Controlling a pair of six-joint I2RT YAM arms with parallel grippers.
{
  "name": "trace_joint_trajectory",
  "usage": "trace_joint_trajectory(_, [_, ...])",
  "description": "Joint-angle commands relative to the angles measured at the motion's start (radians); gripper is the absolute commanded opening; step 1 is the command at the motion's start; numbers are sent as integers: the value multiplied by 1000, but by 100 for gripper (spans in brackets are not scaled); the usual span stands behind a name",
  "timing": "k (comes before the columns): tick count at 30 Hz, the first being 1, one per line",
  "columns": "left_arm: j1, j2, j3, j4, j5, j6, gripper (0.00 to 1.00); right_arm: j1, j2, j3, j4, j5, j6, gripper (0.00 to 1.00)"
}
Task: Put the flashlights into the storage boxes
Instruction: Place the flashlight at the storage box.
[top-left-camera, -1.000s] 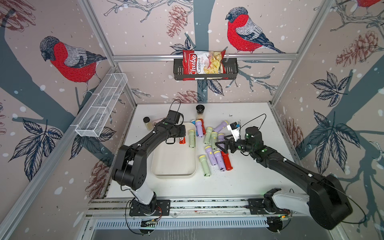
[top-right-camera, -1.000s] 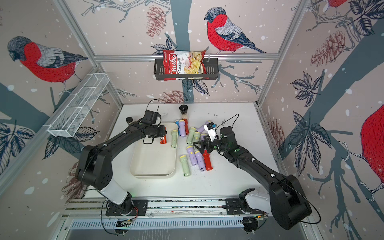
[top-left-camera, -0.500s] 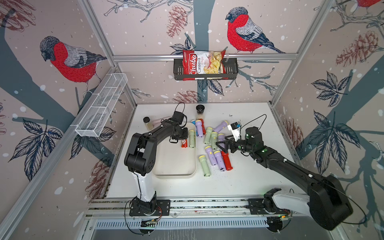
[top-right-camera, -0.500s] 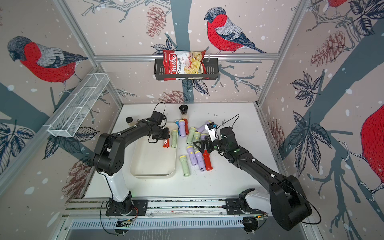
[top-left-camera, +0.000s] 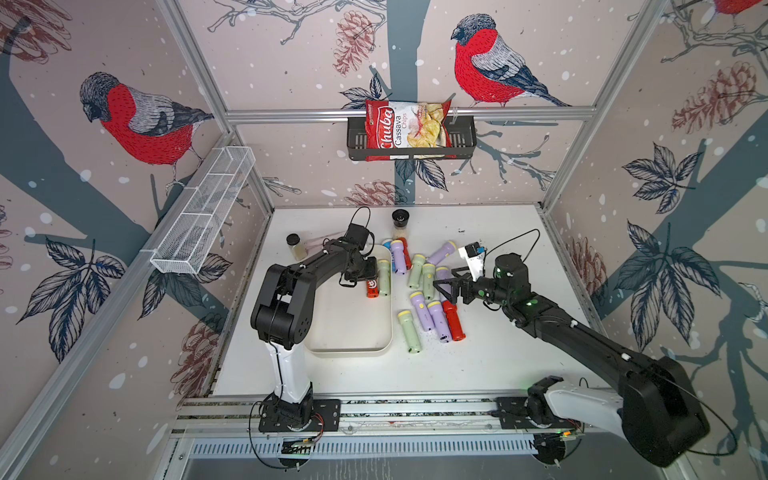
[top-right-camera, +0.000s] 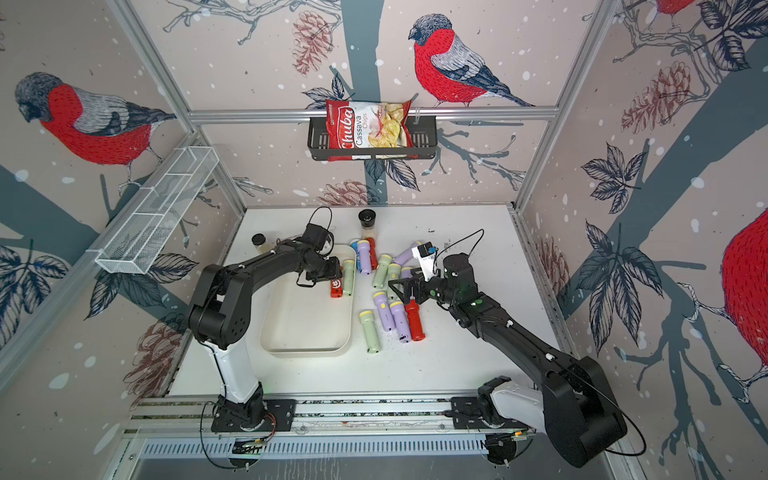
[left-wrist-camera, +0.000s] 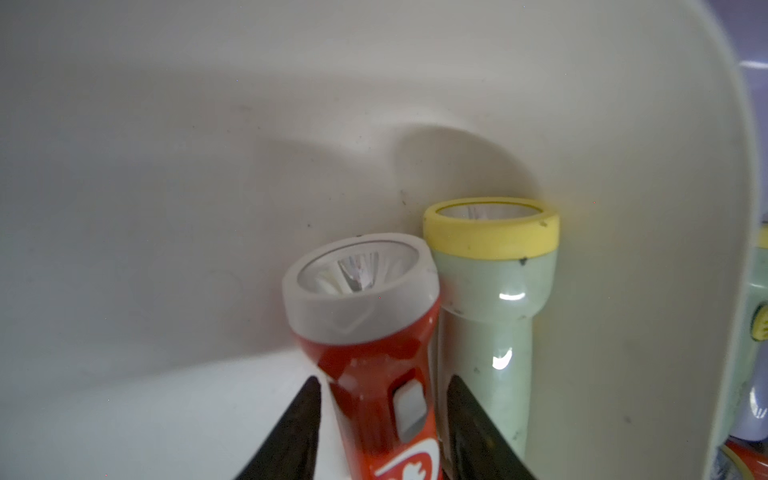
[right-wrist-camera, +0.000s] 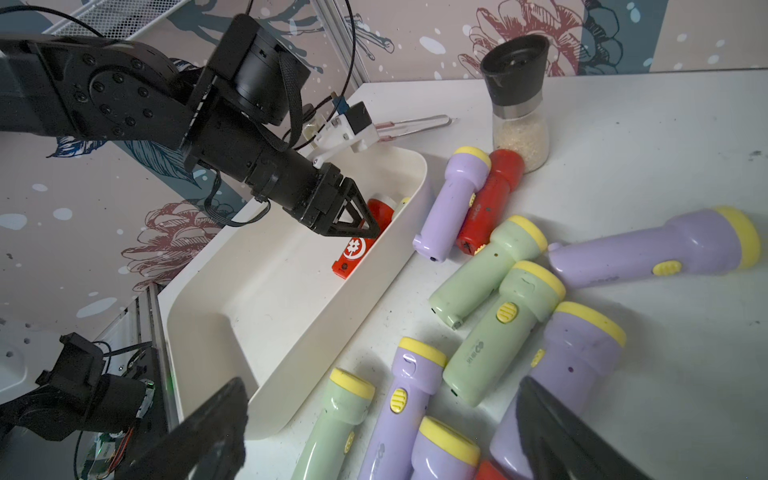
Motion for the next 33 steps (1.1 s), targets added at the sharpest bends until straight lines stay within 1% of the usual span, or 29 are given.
trace_joint_trajectory(1, [3,-20,-5,0,1,0,51,-4,-9,-4,33,14,-1,100])
trace_joint_trajectory(7, [3,-84,-14,19,1,-8,51,-4,-14,-6,23,21,-3,100])
trace_joint_trajectory(11, [10,-164,-64,66,-5,-36,53,-4,-30,-15,13,75,5,100])
trace_joint_trajectory(13, [28,-205,-109,114,33,-62,58,-3,-37,-19,10,89,3,100])
trace_joint_trajectory(16, [63,-257,-202,231,117,-116,68,-2,-44,-24,8,91,-5,99])
trace_joint_trajectory(18, [83,-269,-243,291,177,-134,70,-2,-45,-27,7,92,-6,100])
trace_joint_trajectory(20, [97,-258,-267,328,219,-156,71,-2,-46,-24,5,94,-5,100])
trace_joint_trajectory(23, [110,-242,-290,376,251,-174,71,0,-46,-25,4,96,-3,99])
trace_joint_trajectory(30, [112,-182,-276,376,215,-153,71,4,-57,-33,8,112,4,100])
trace_joint_trajectory(33, [112,-149,-265,375,225,-142,71,7,-62,-34,6,116,4,99])
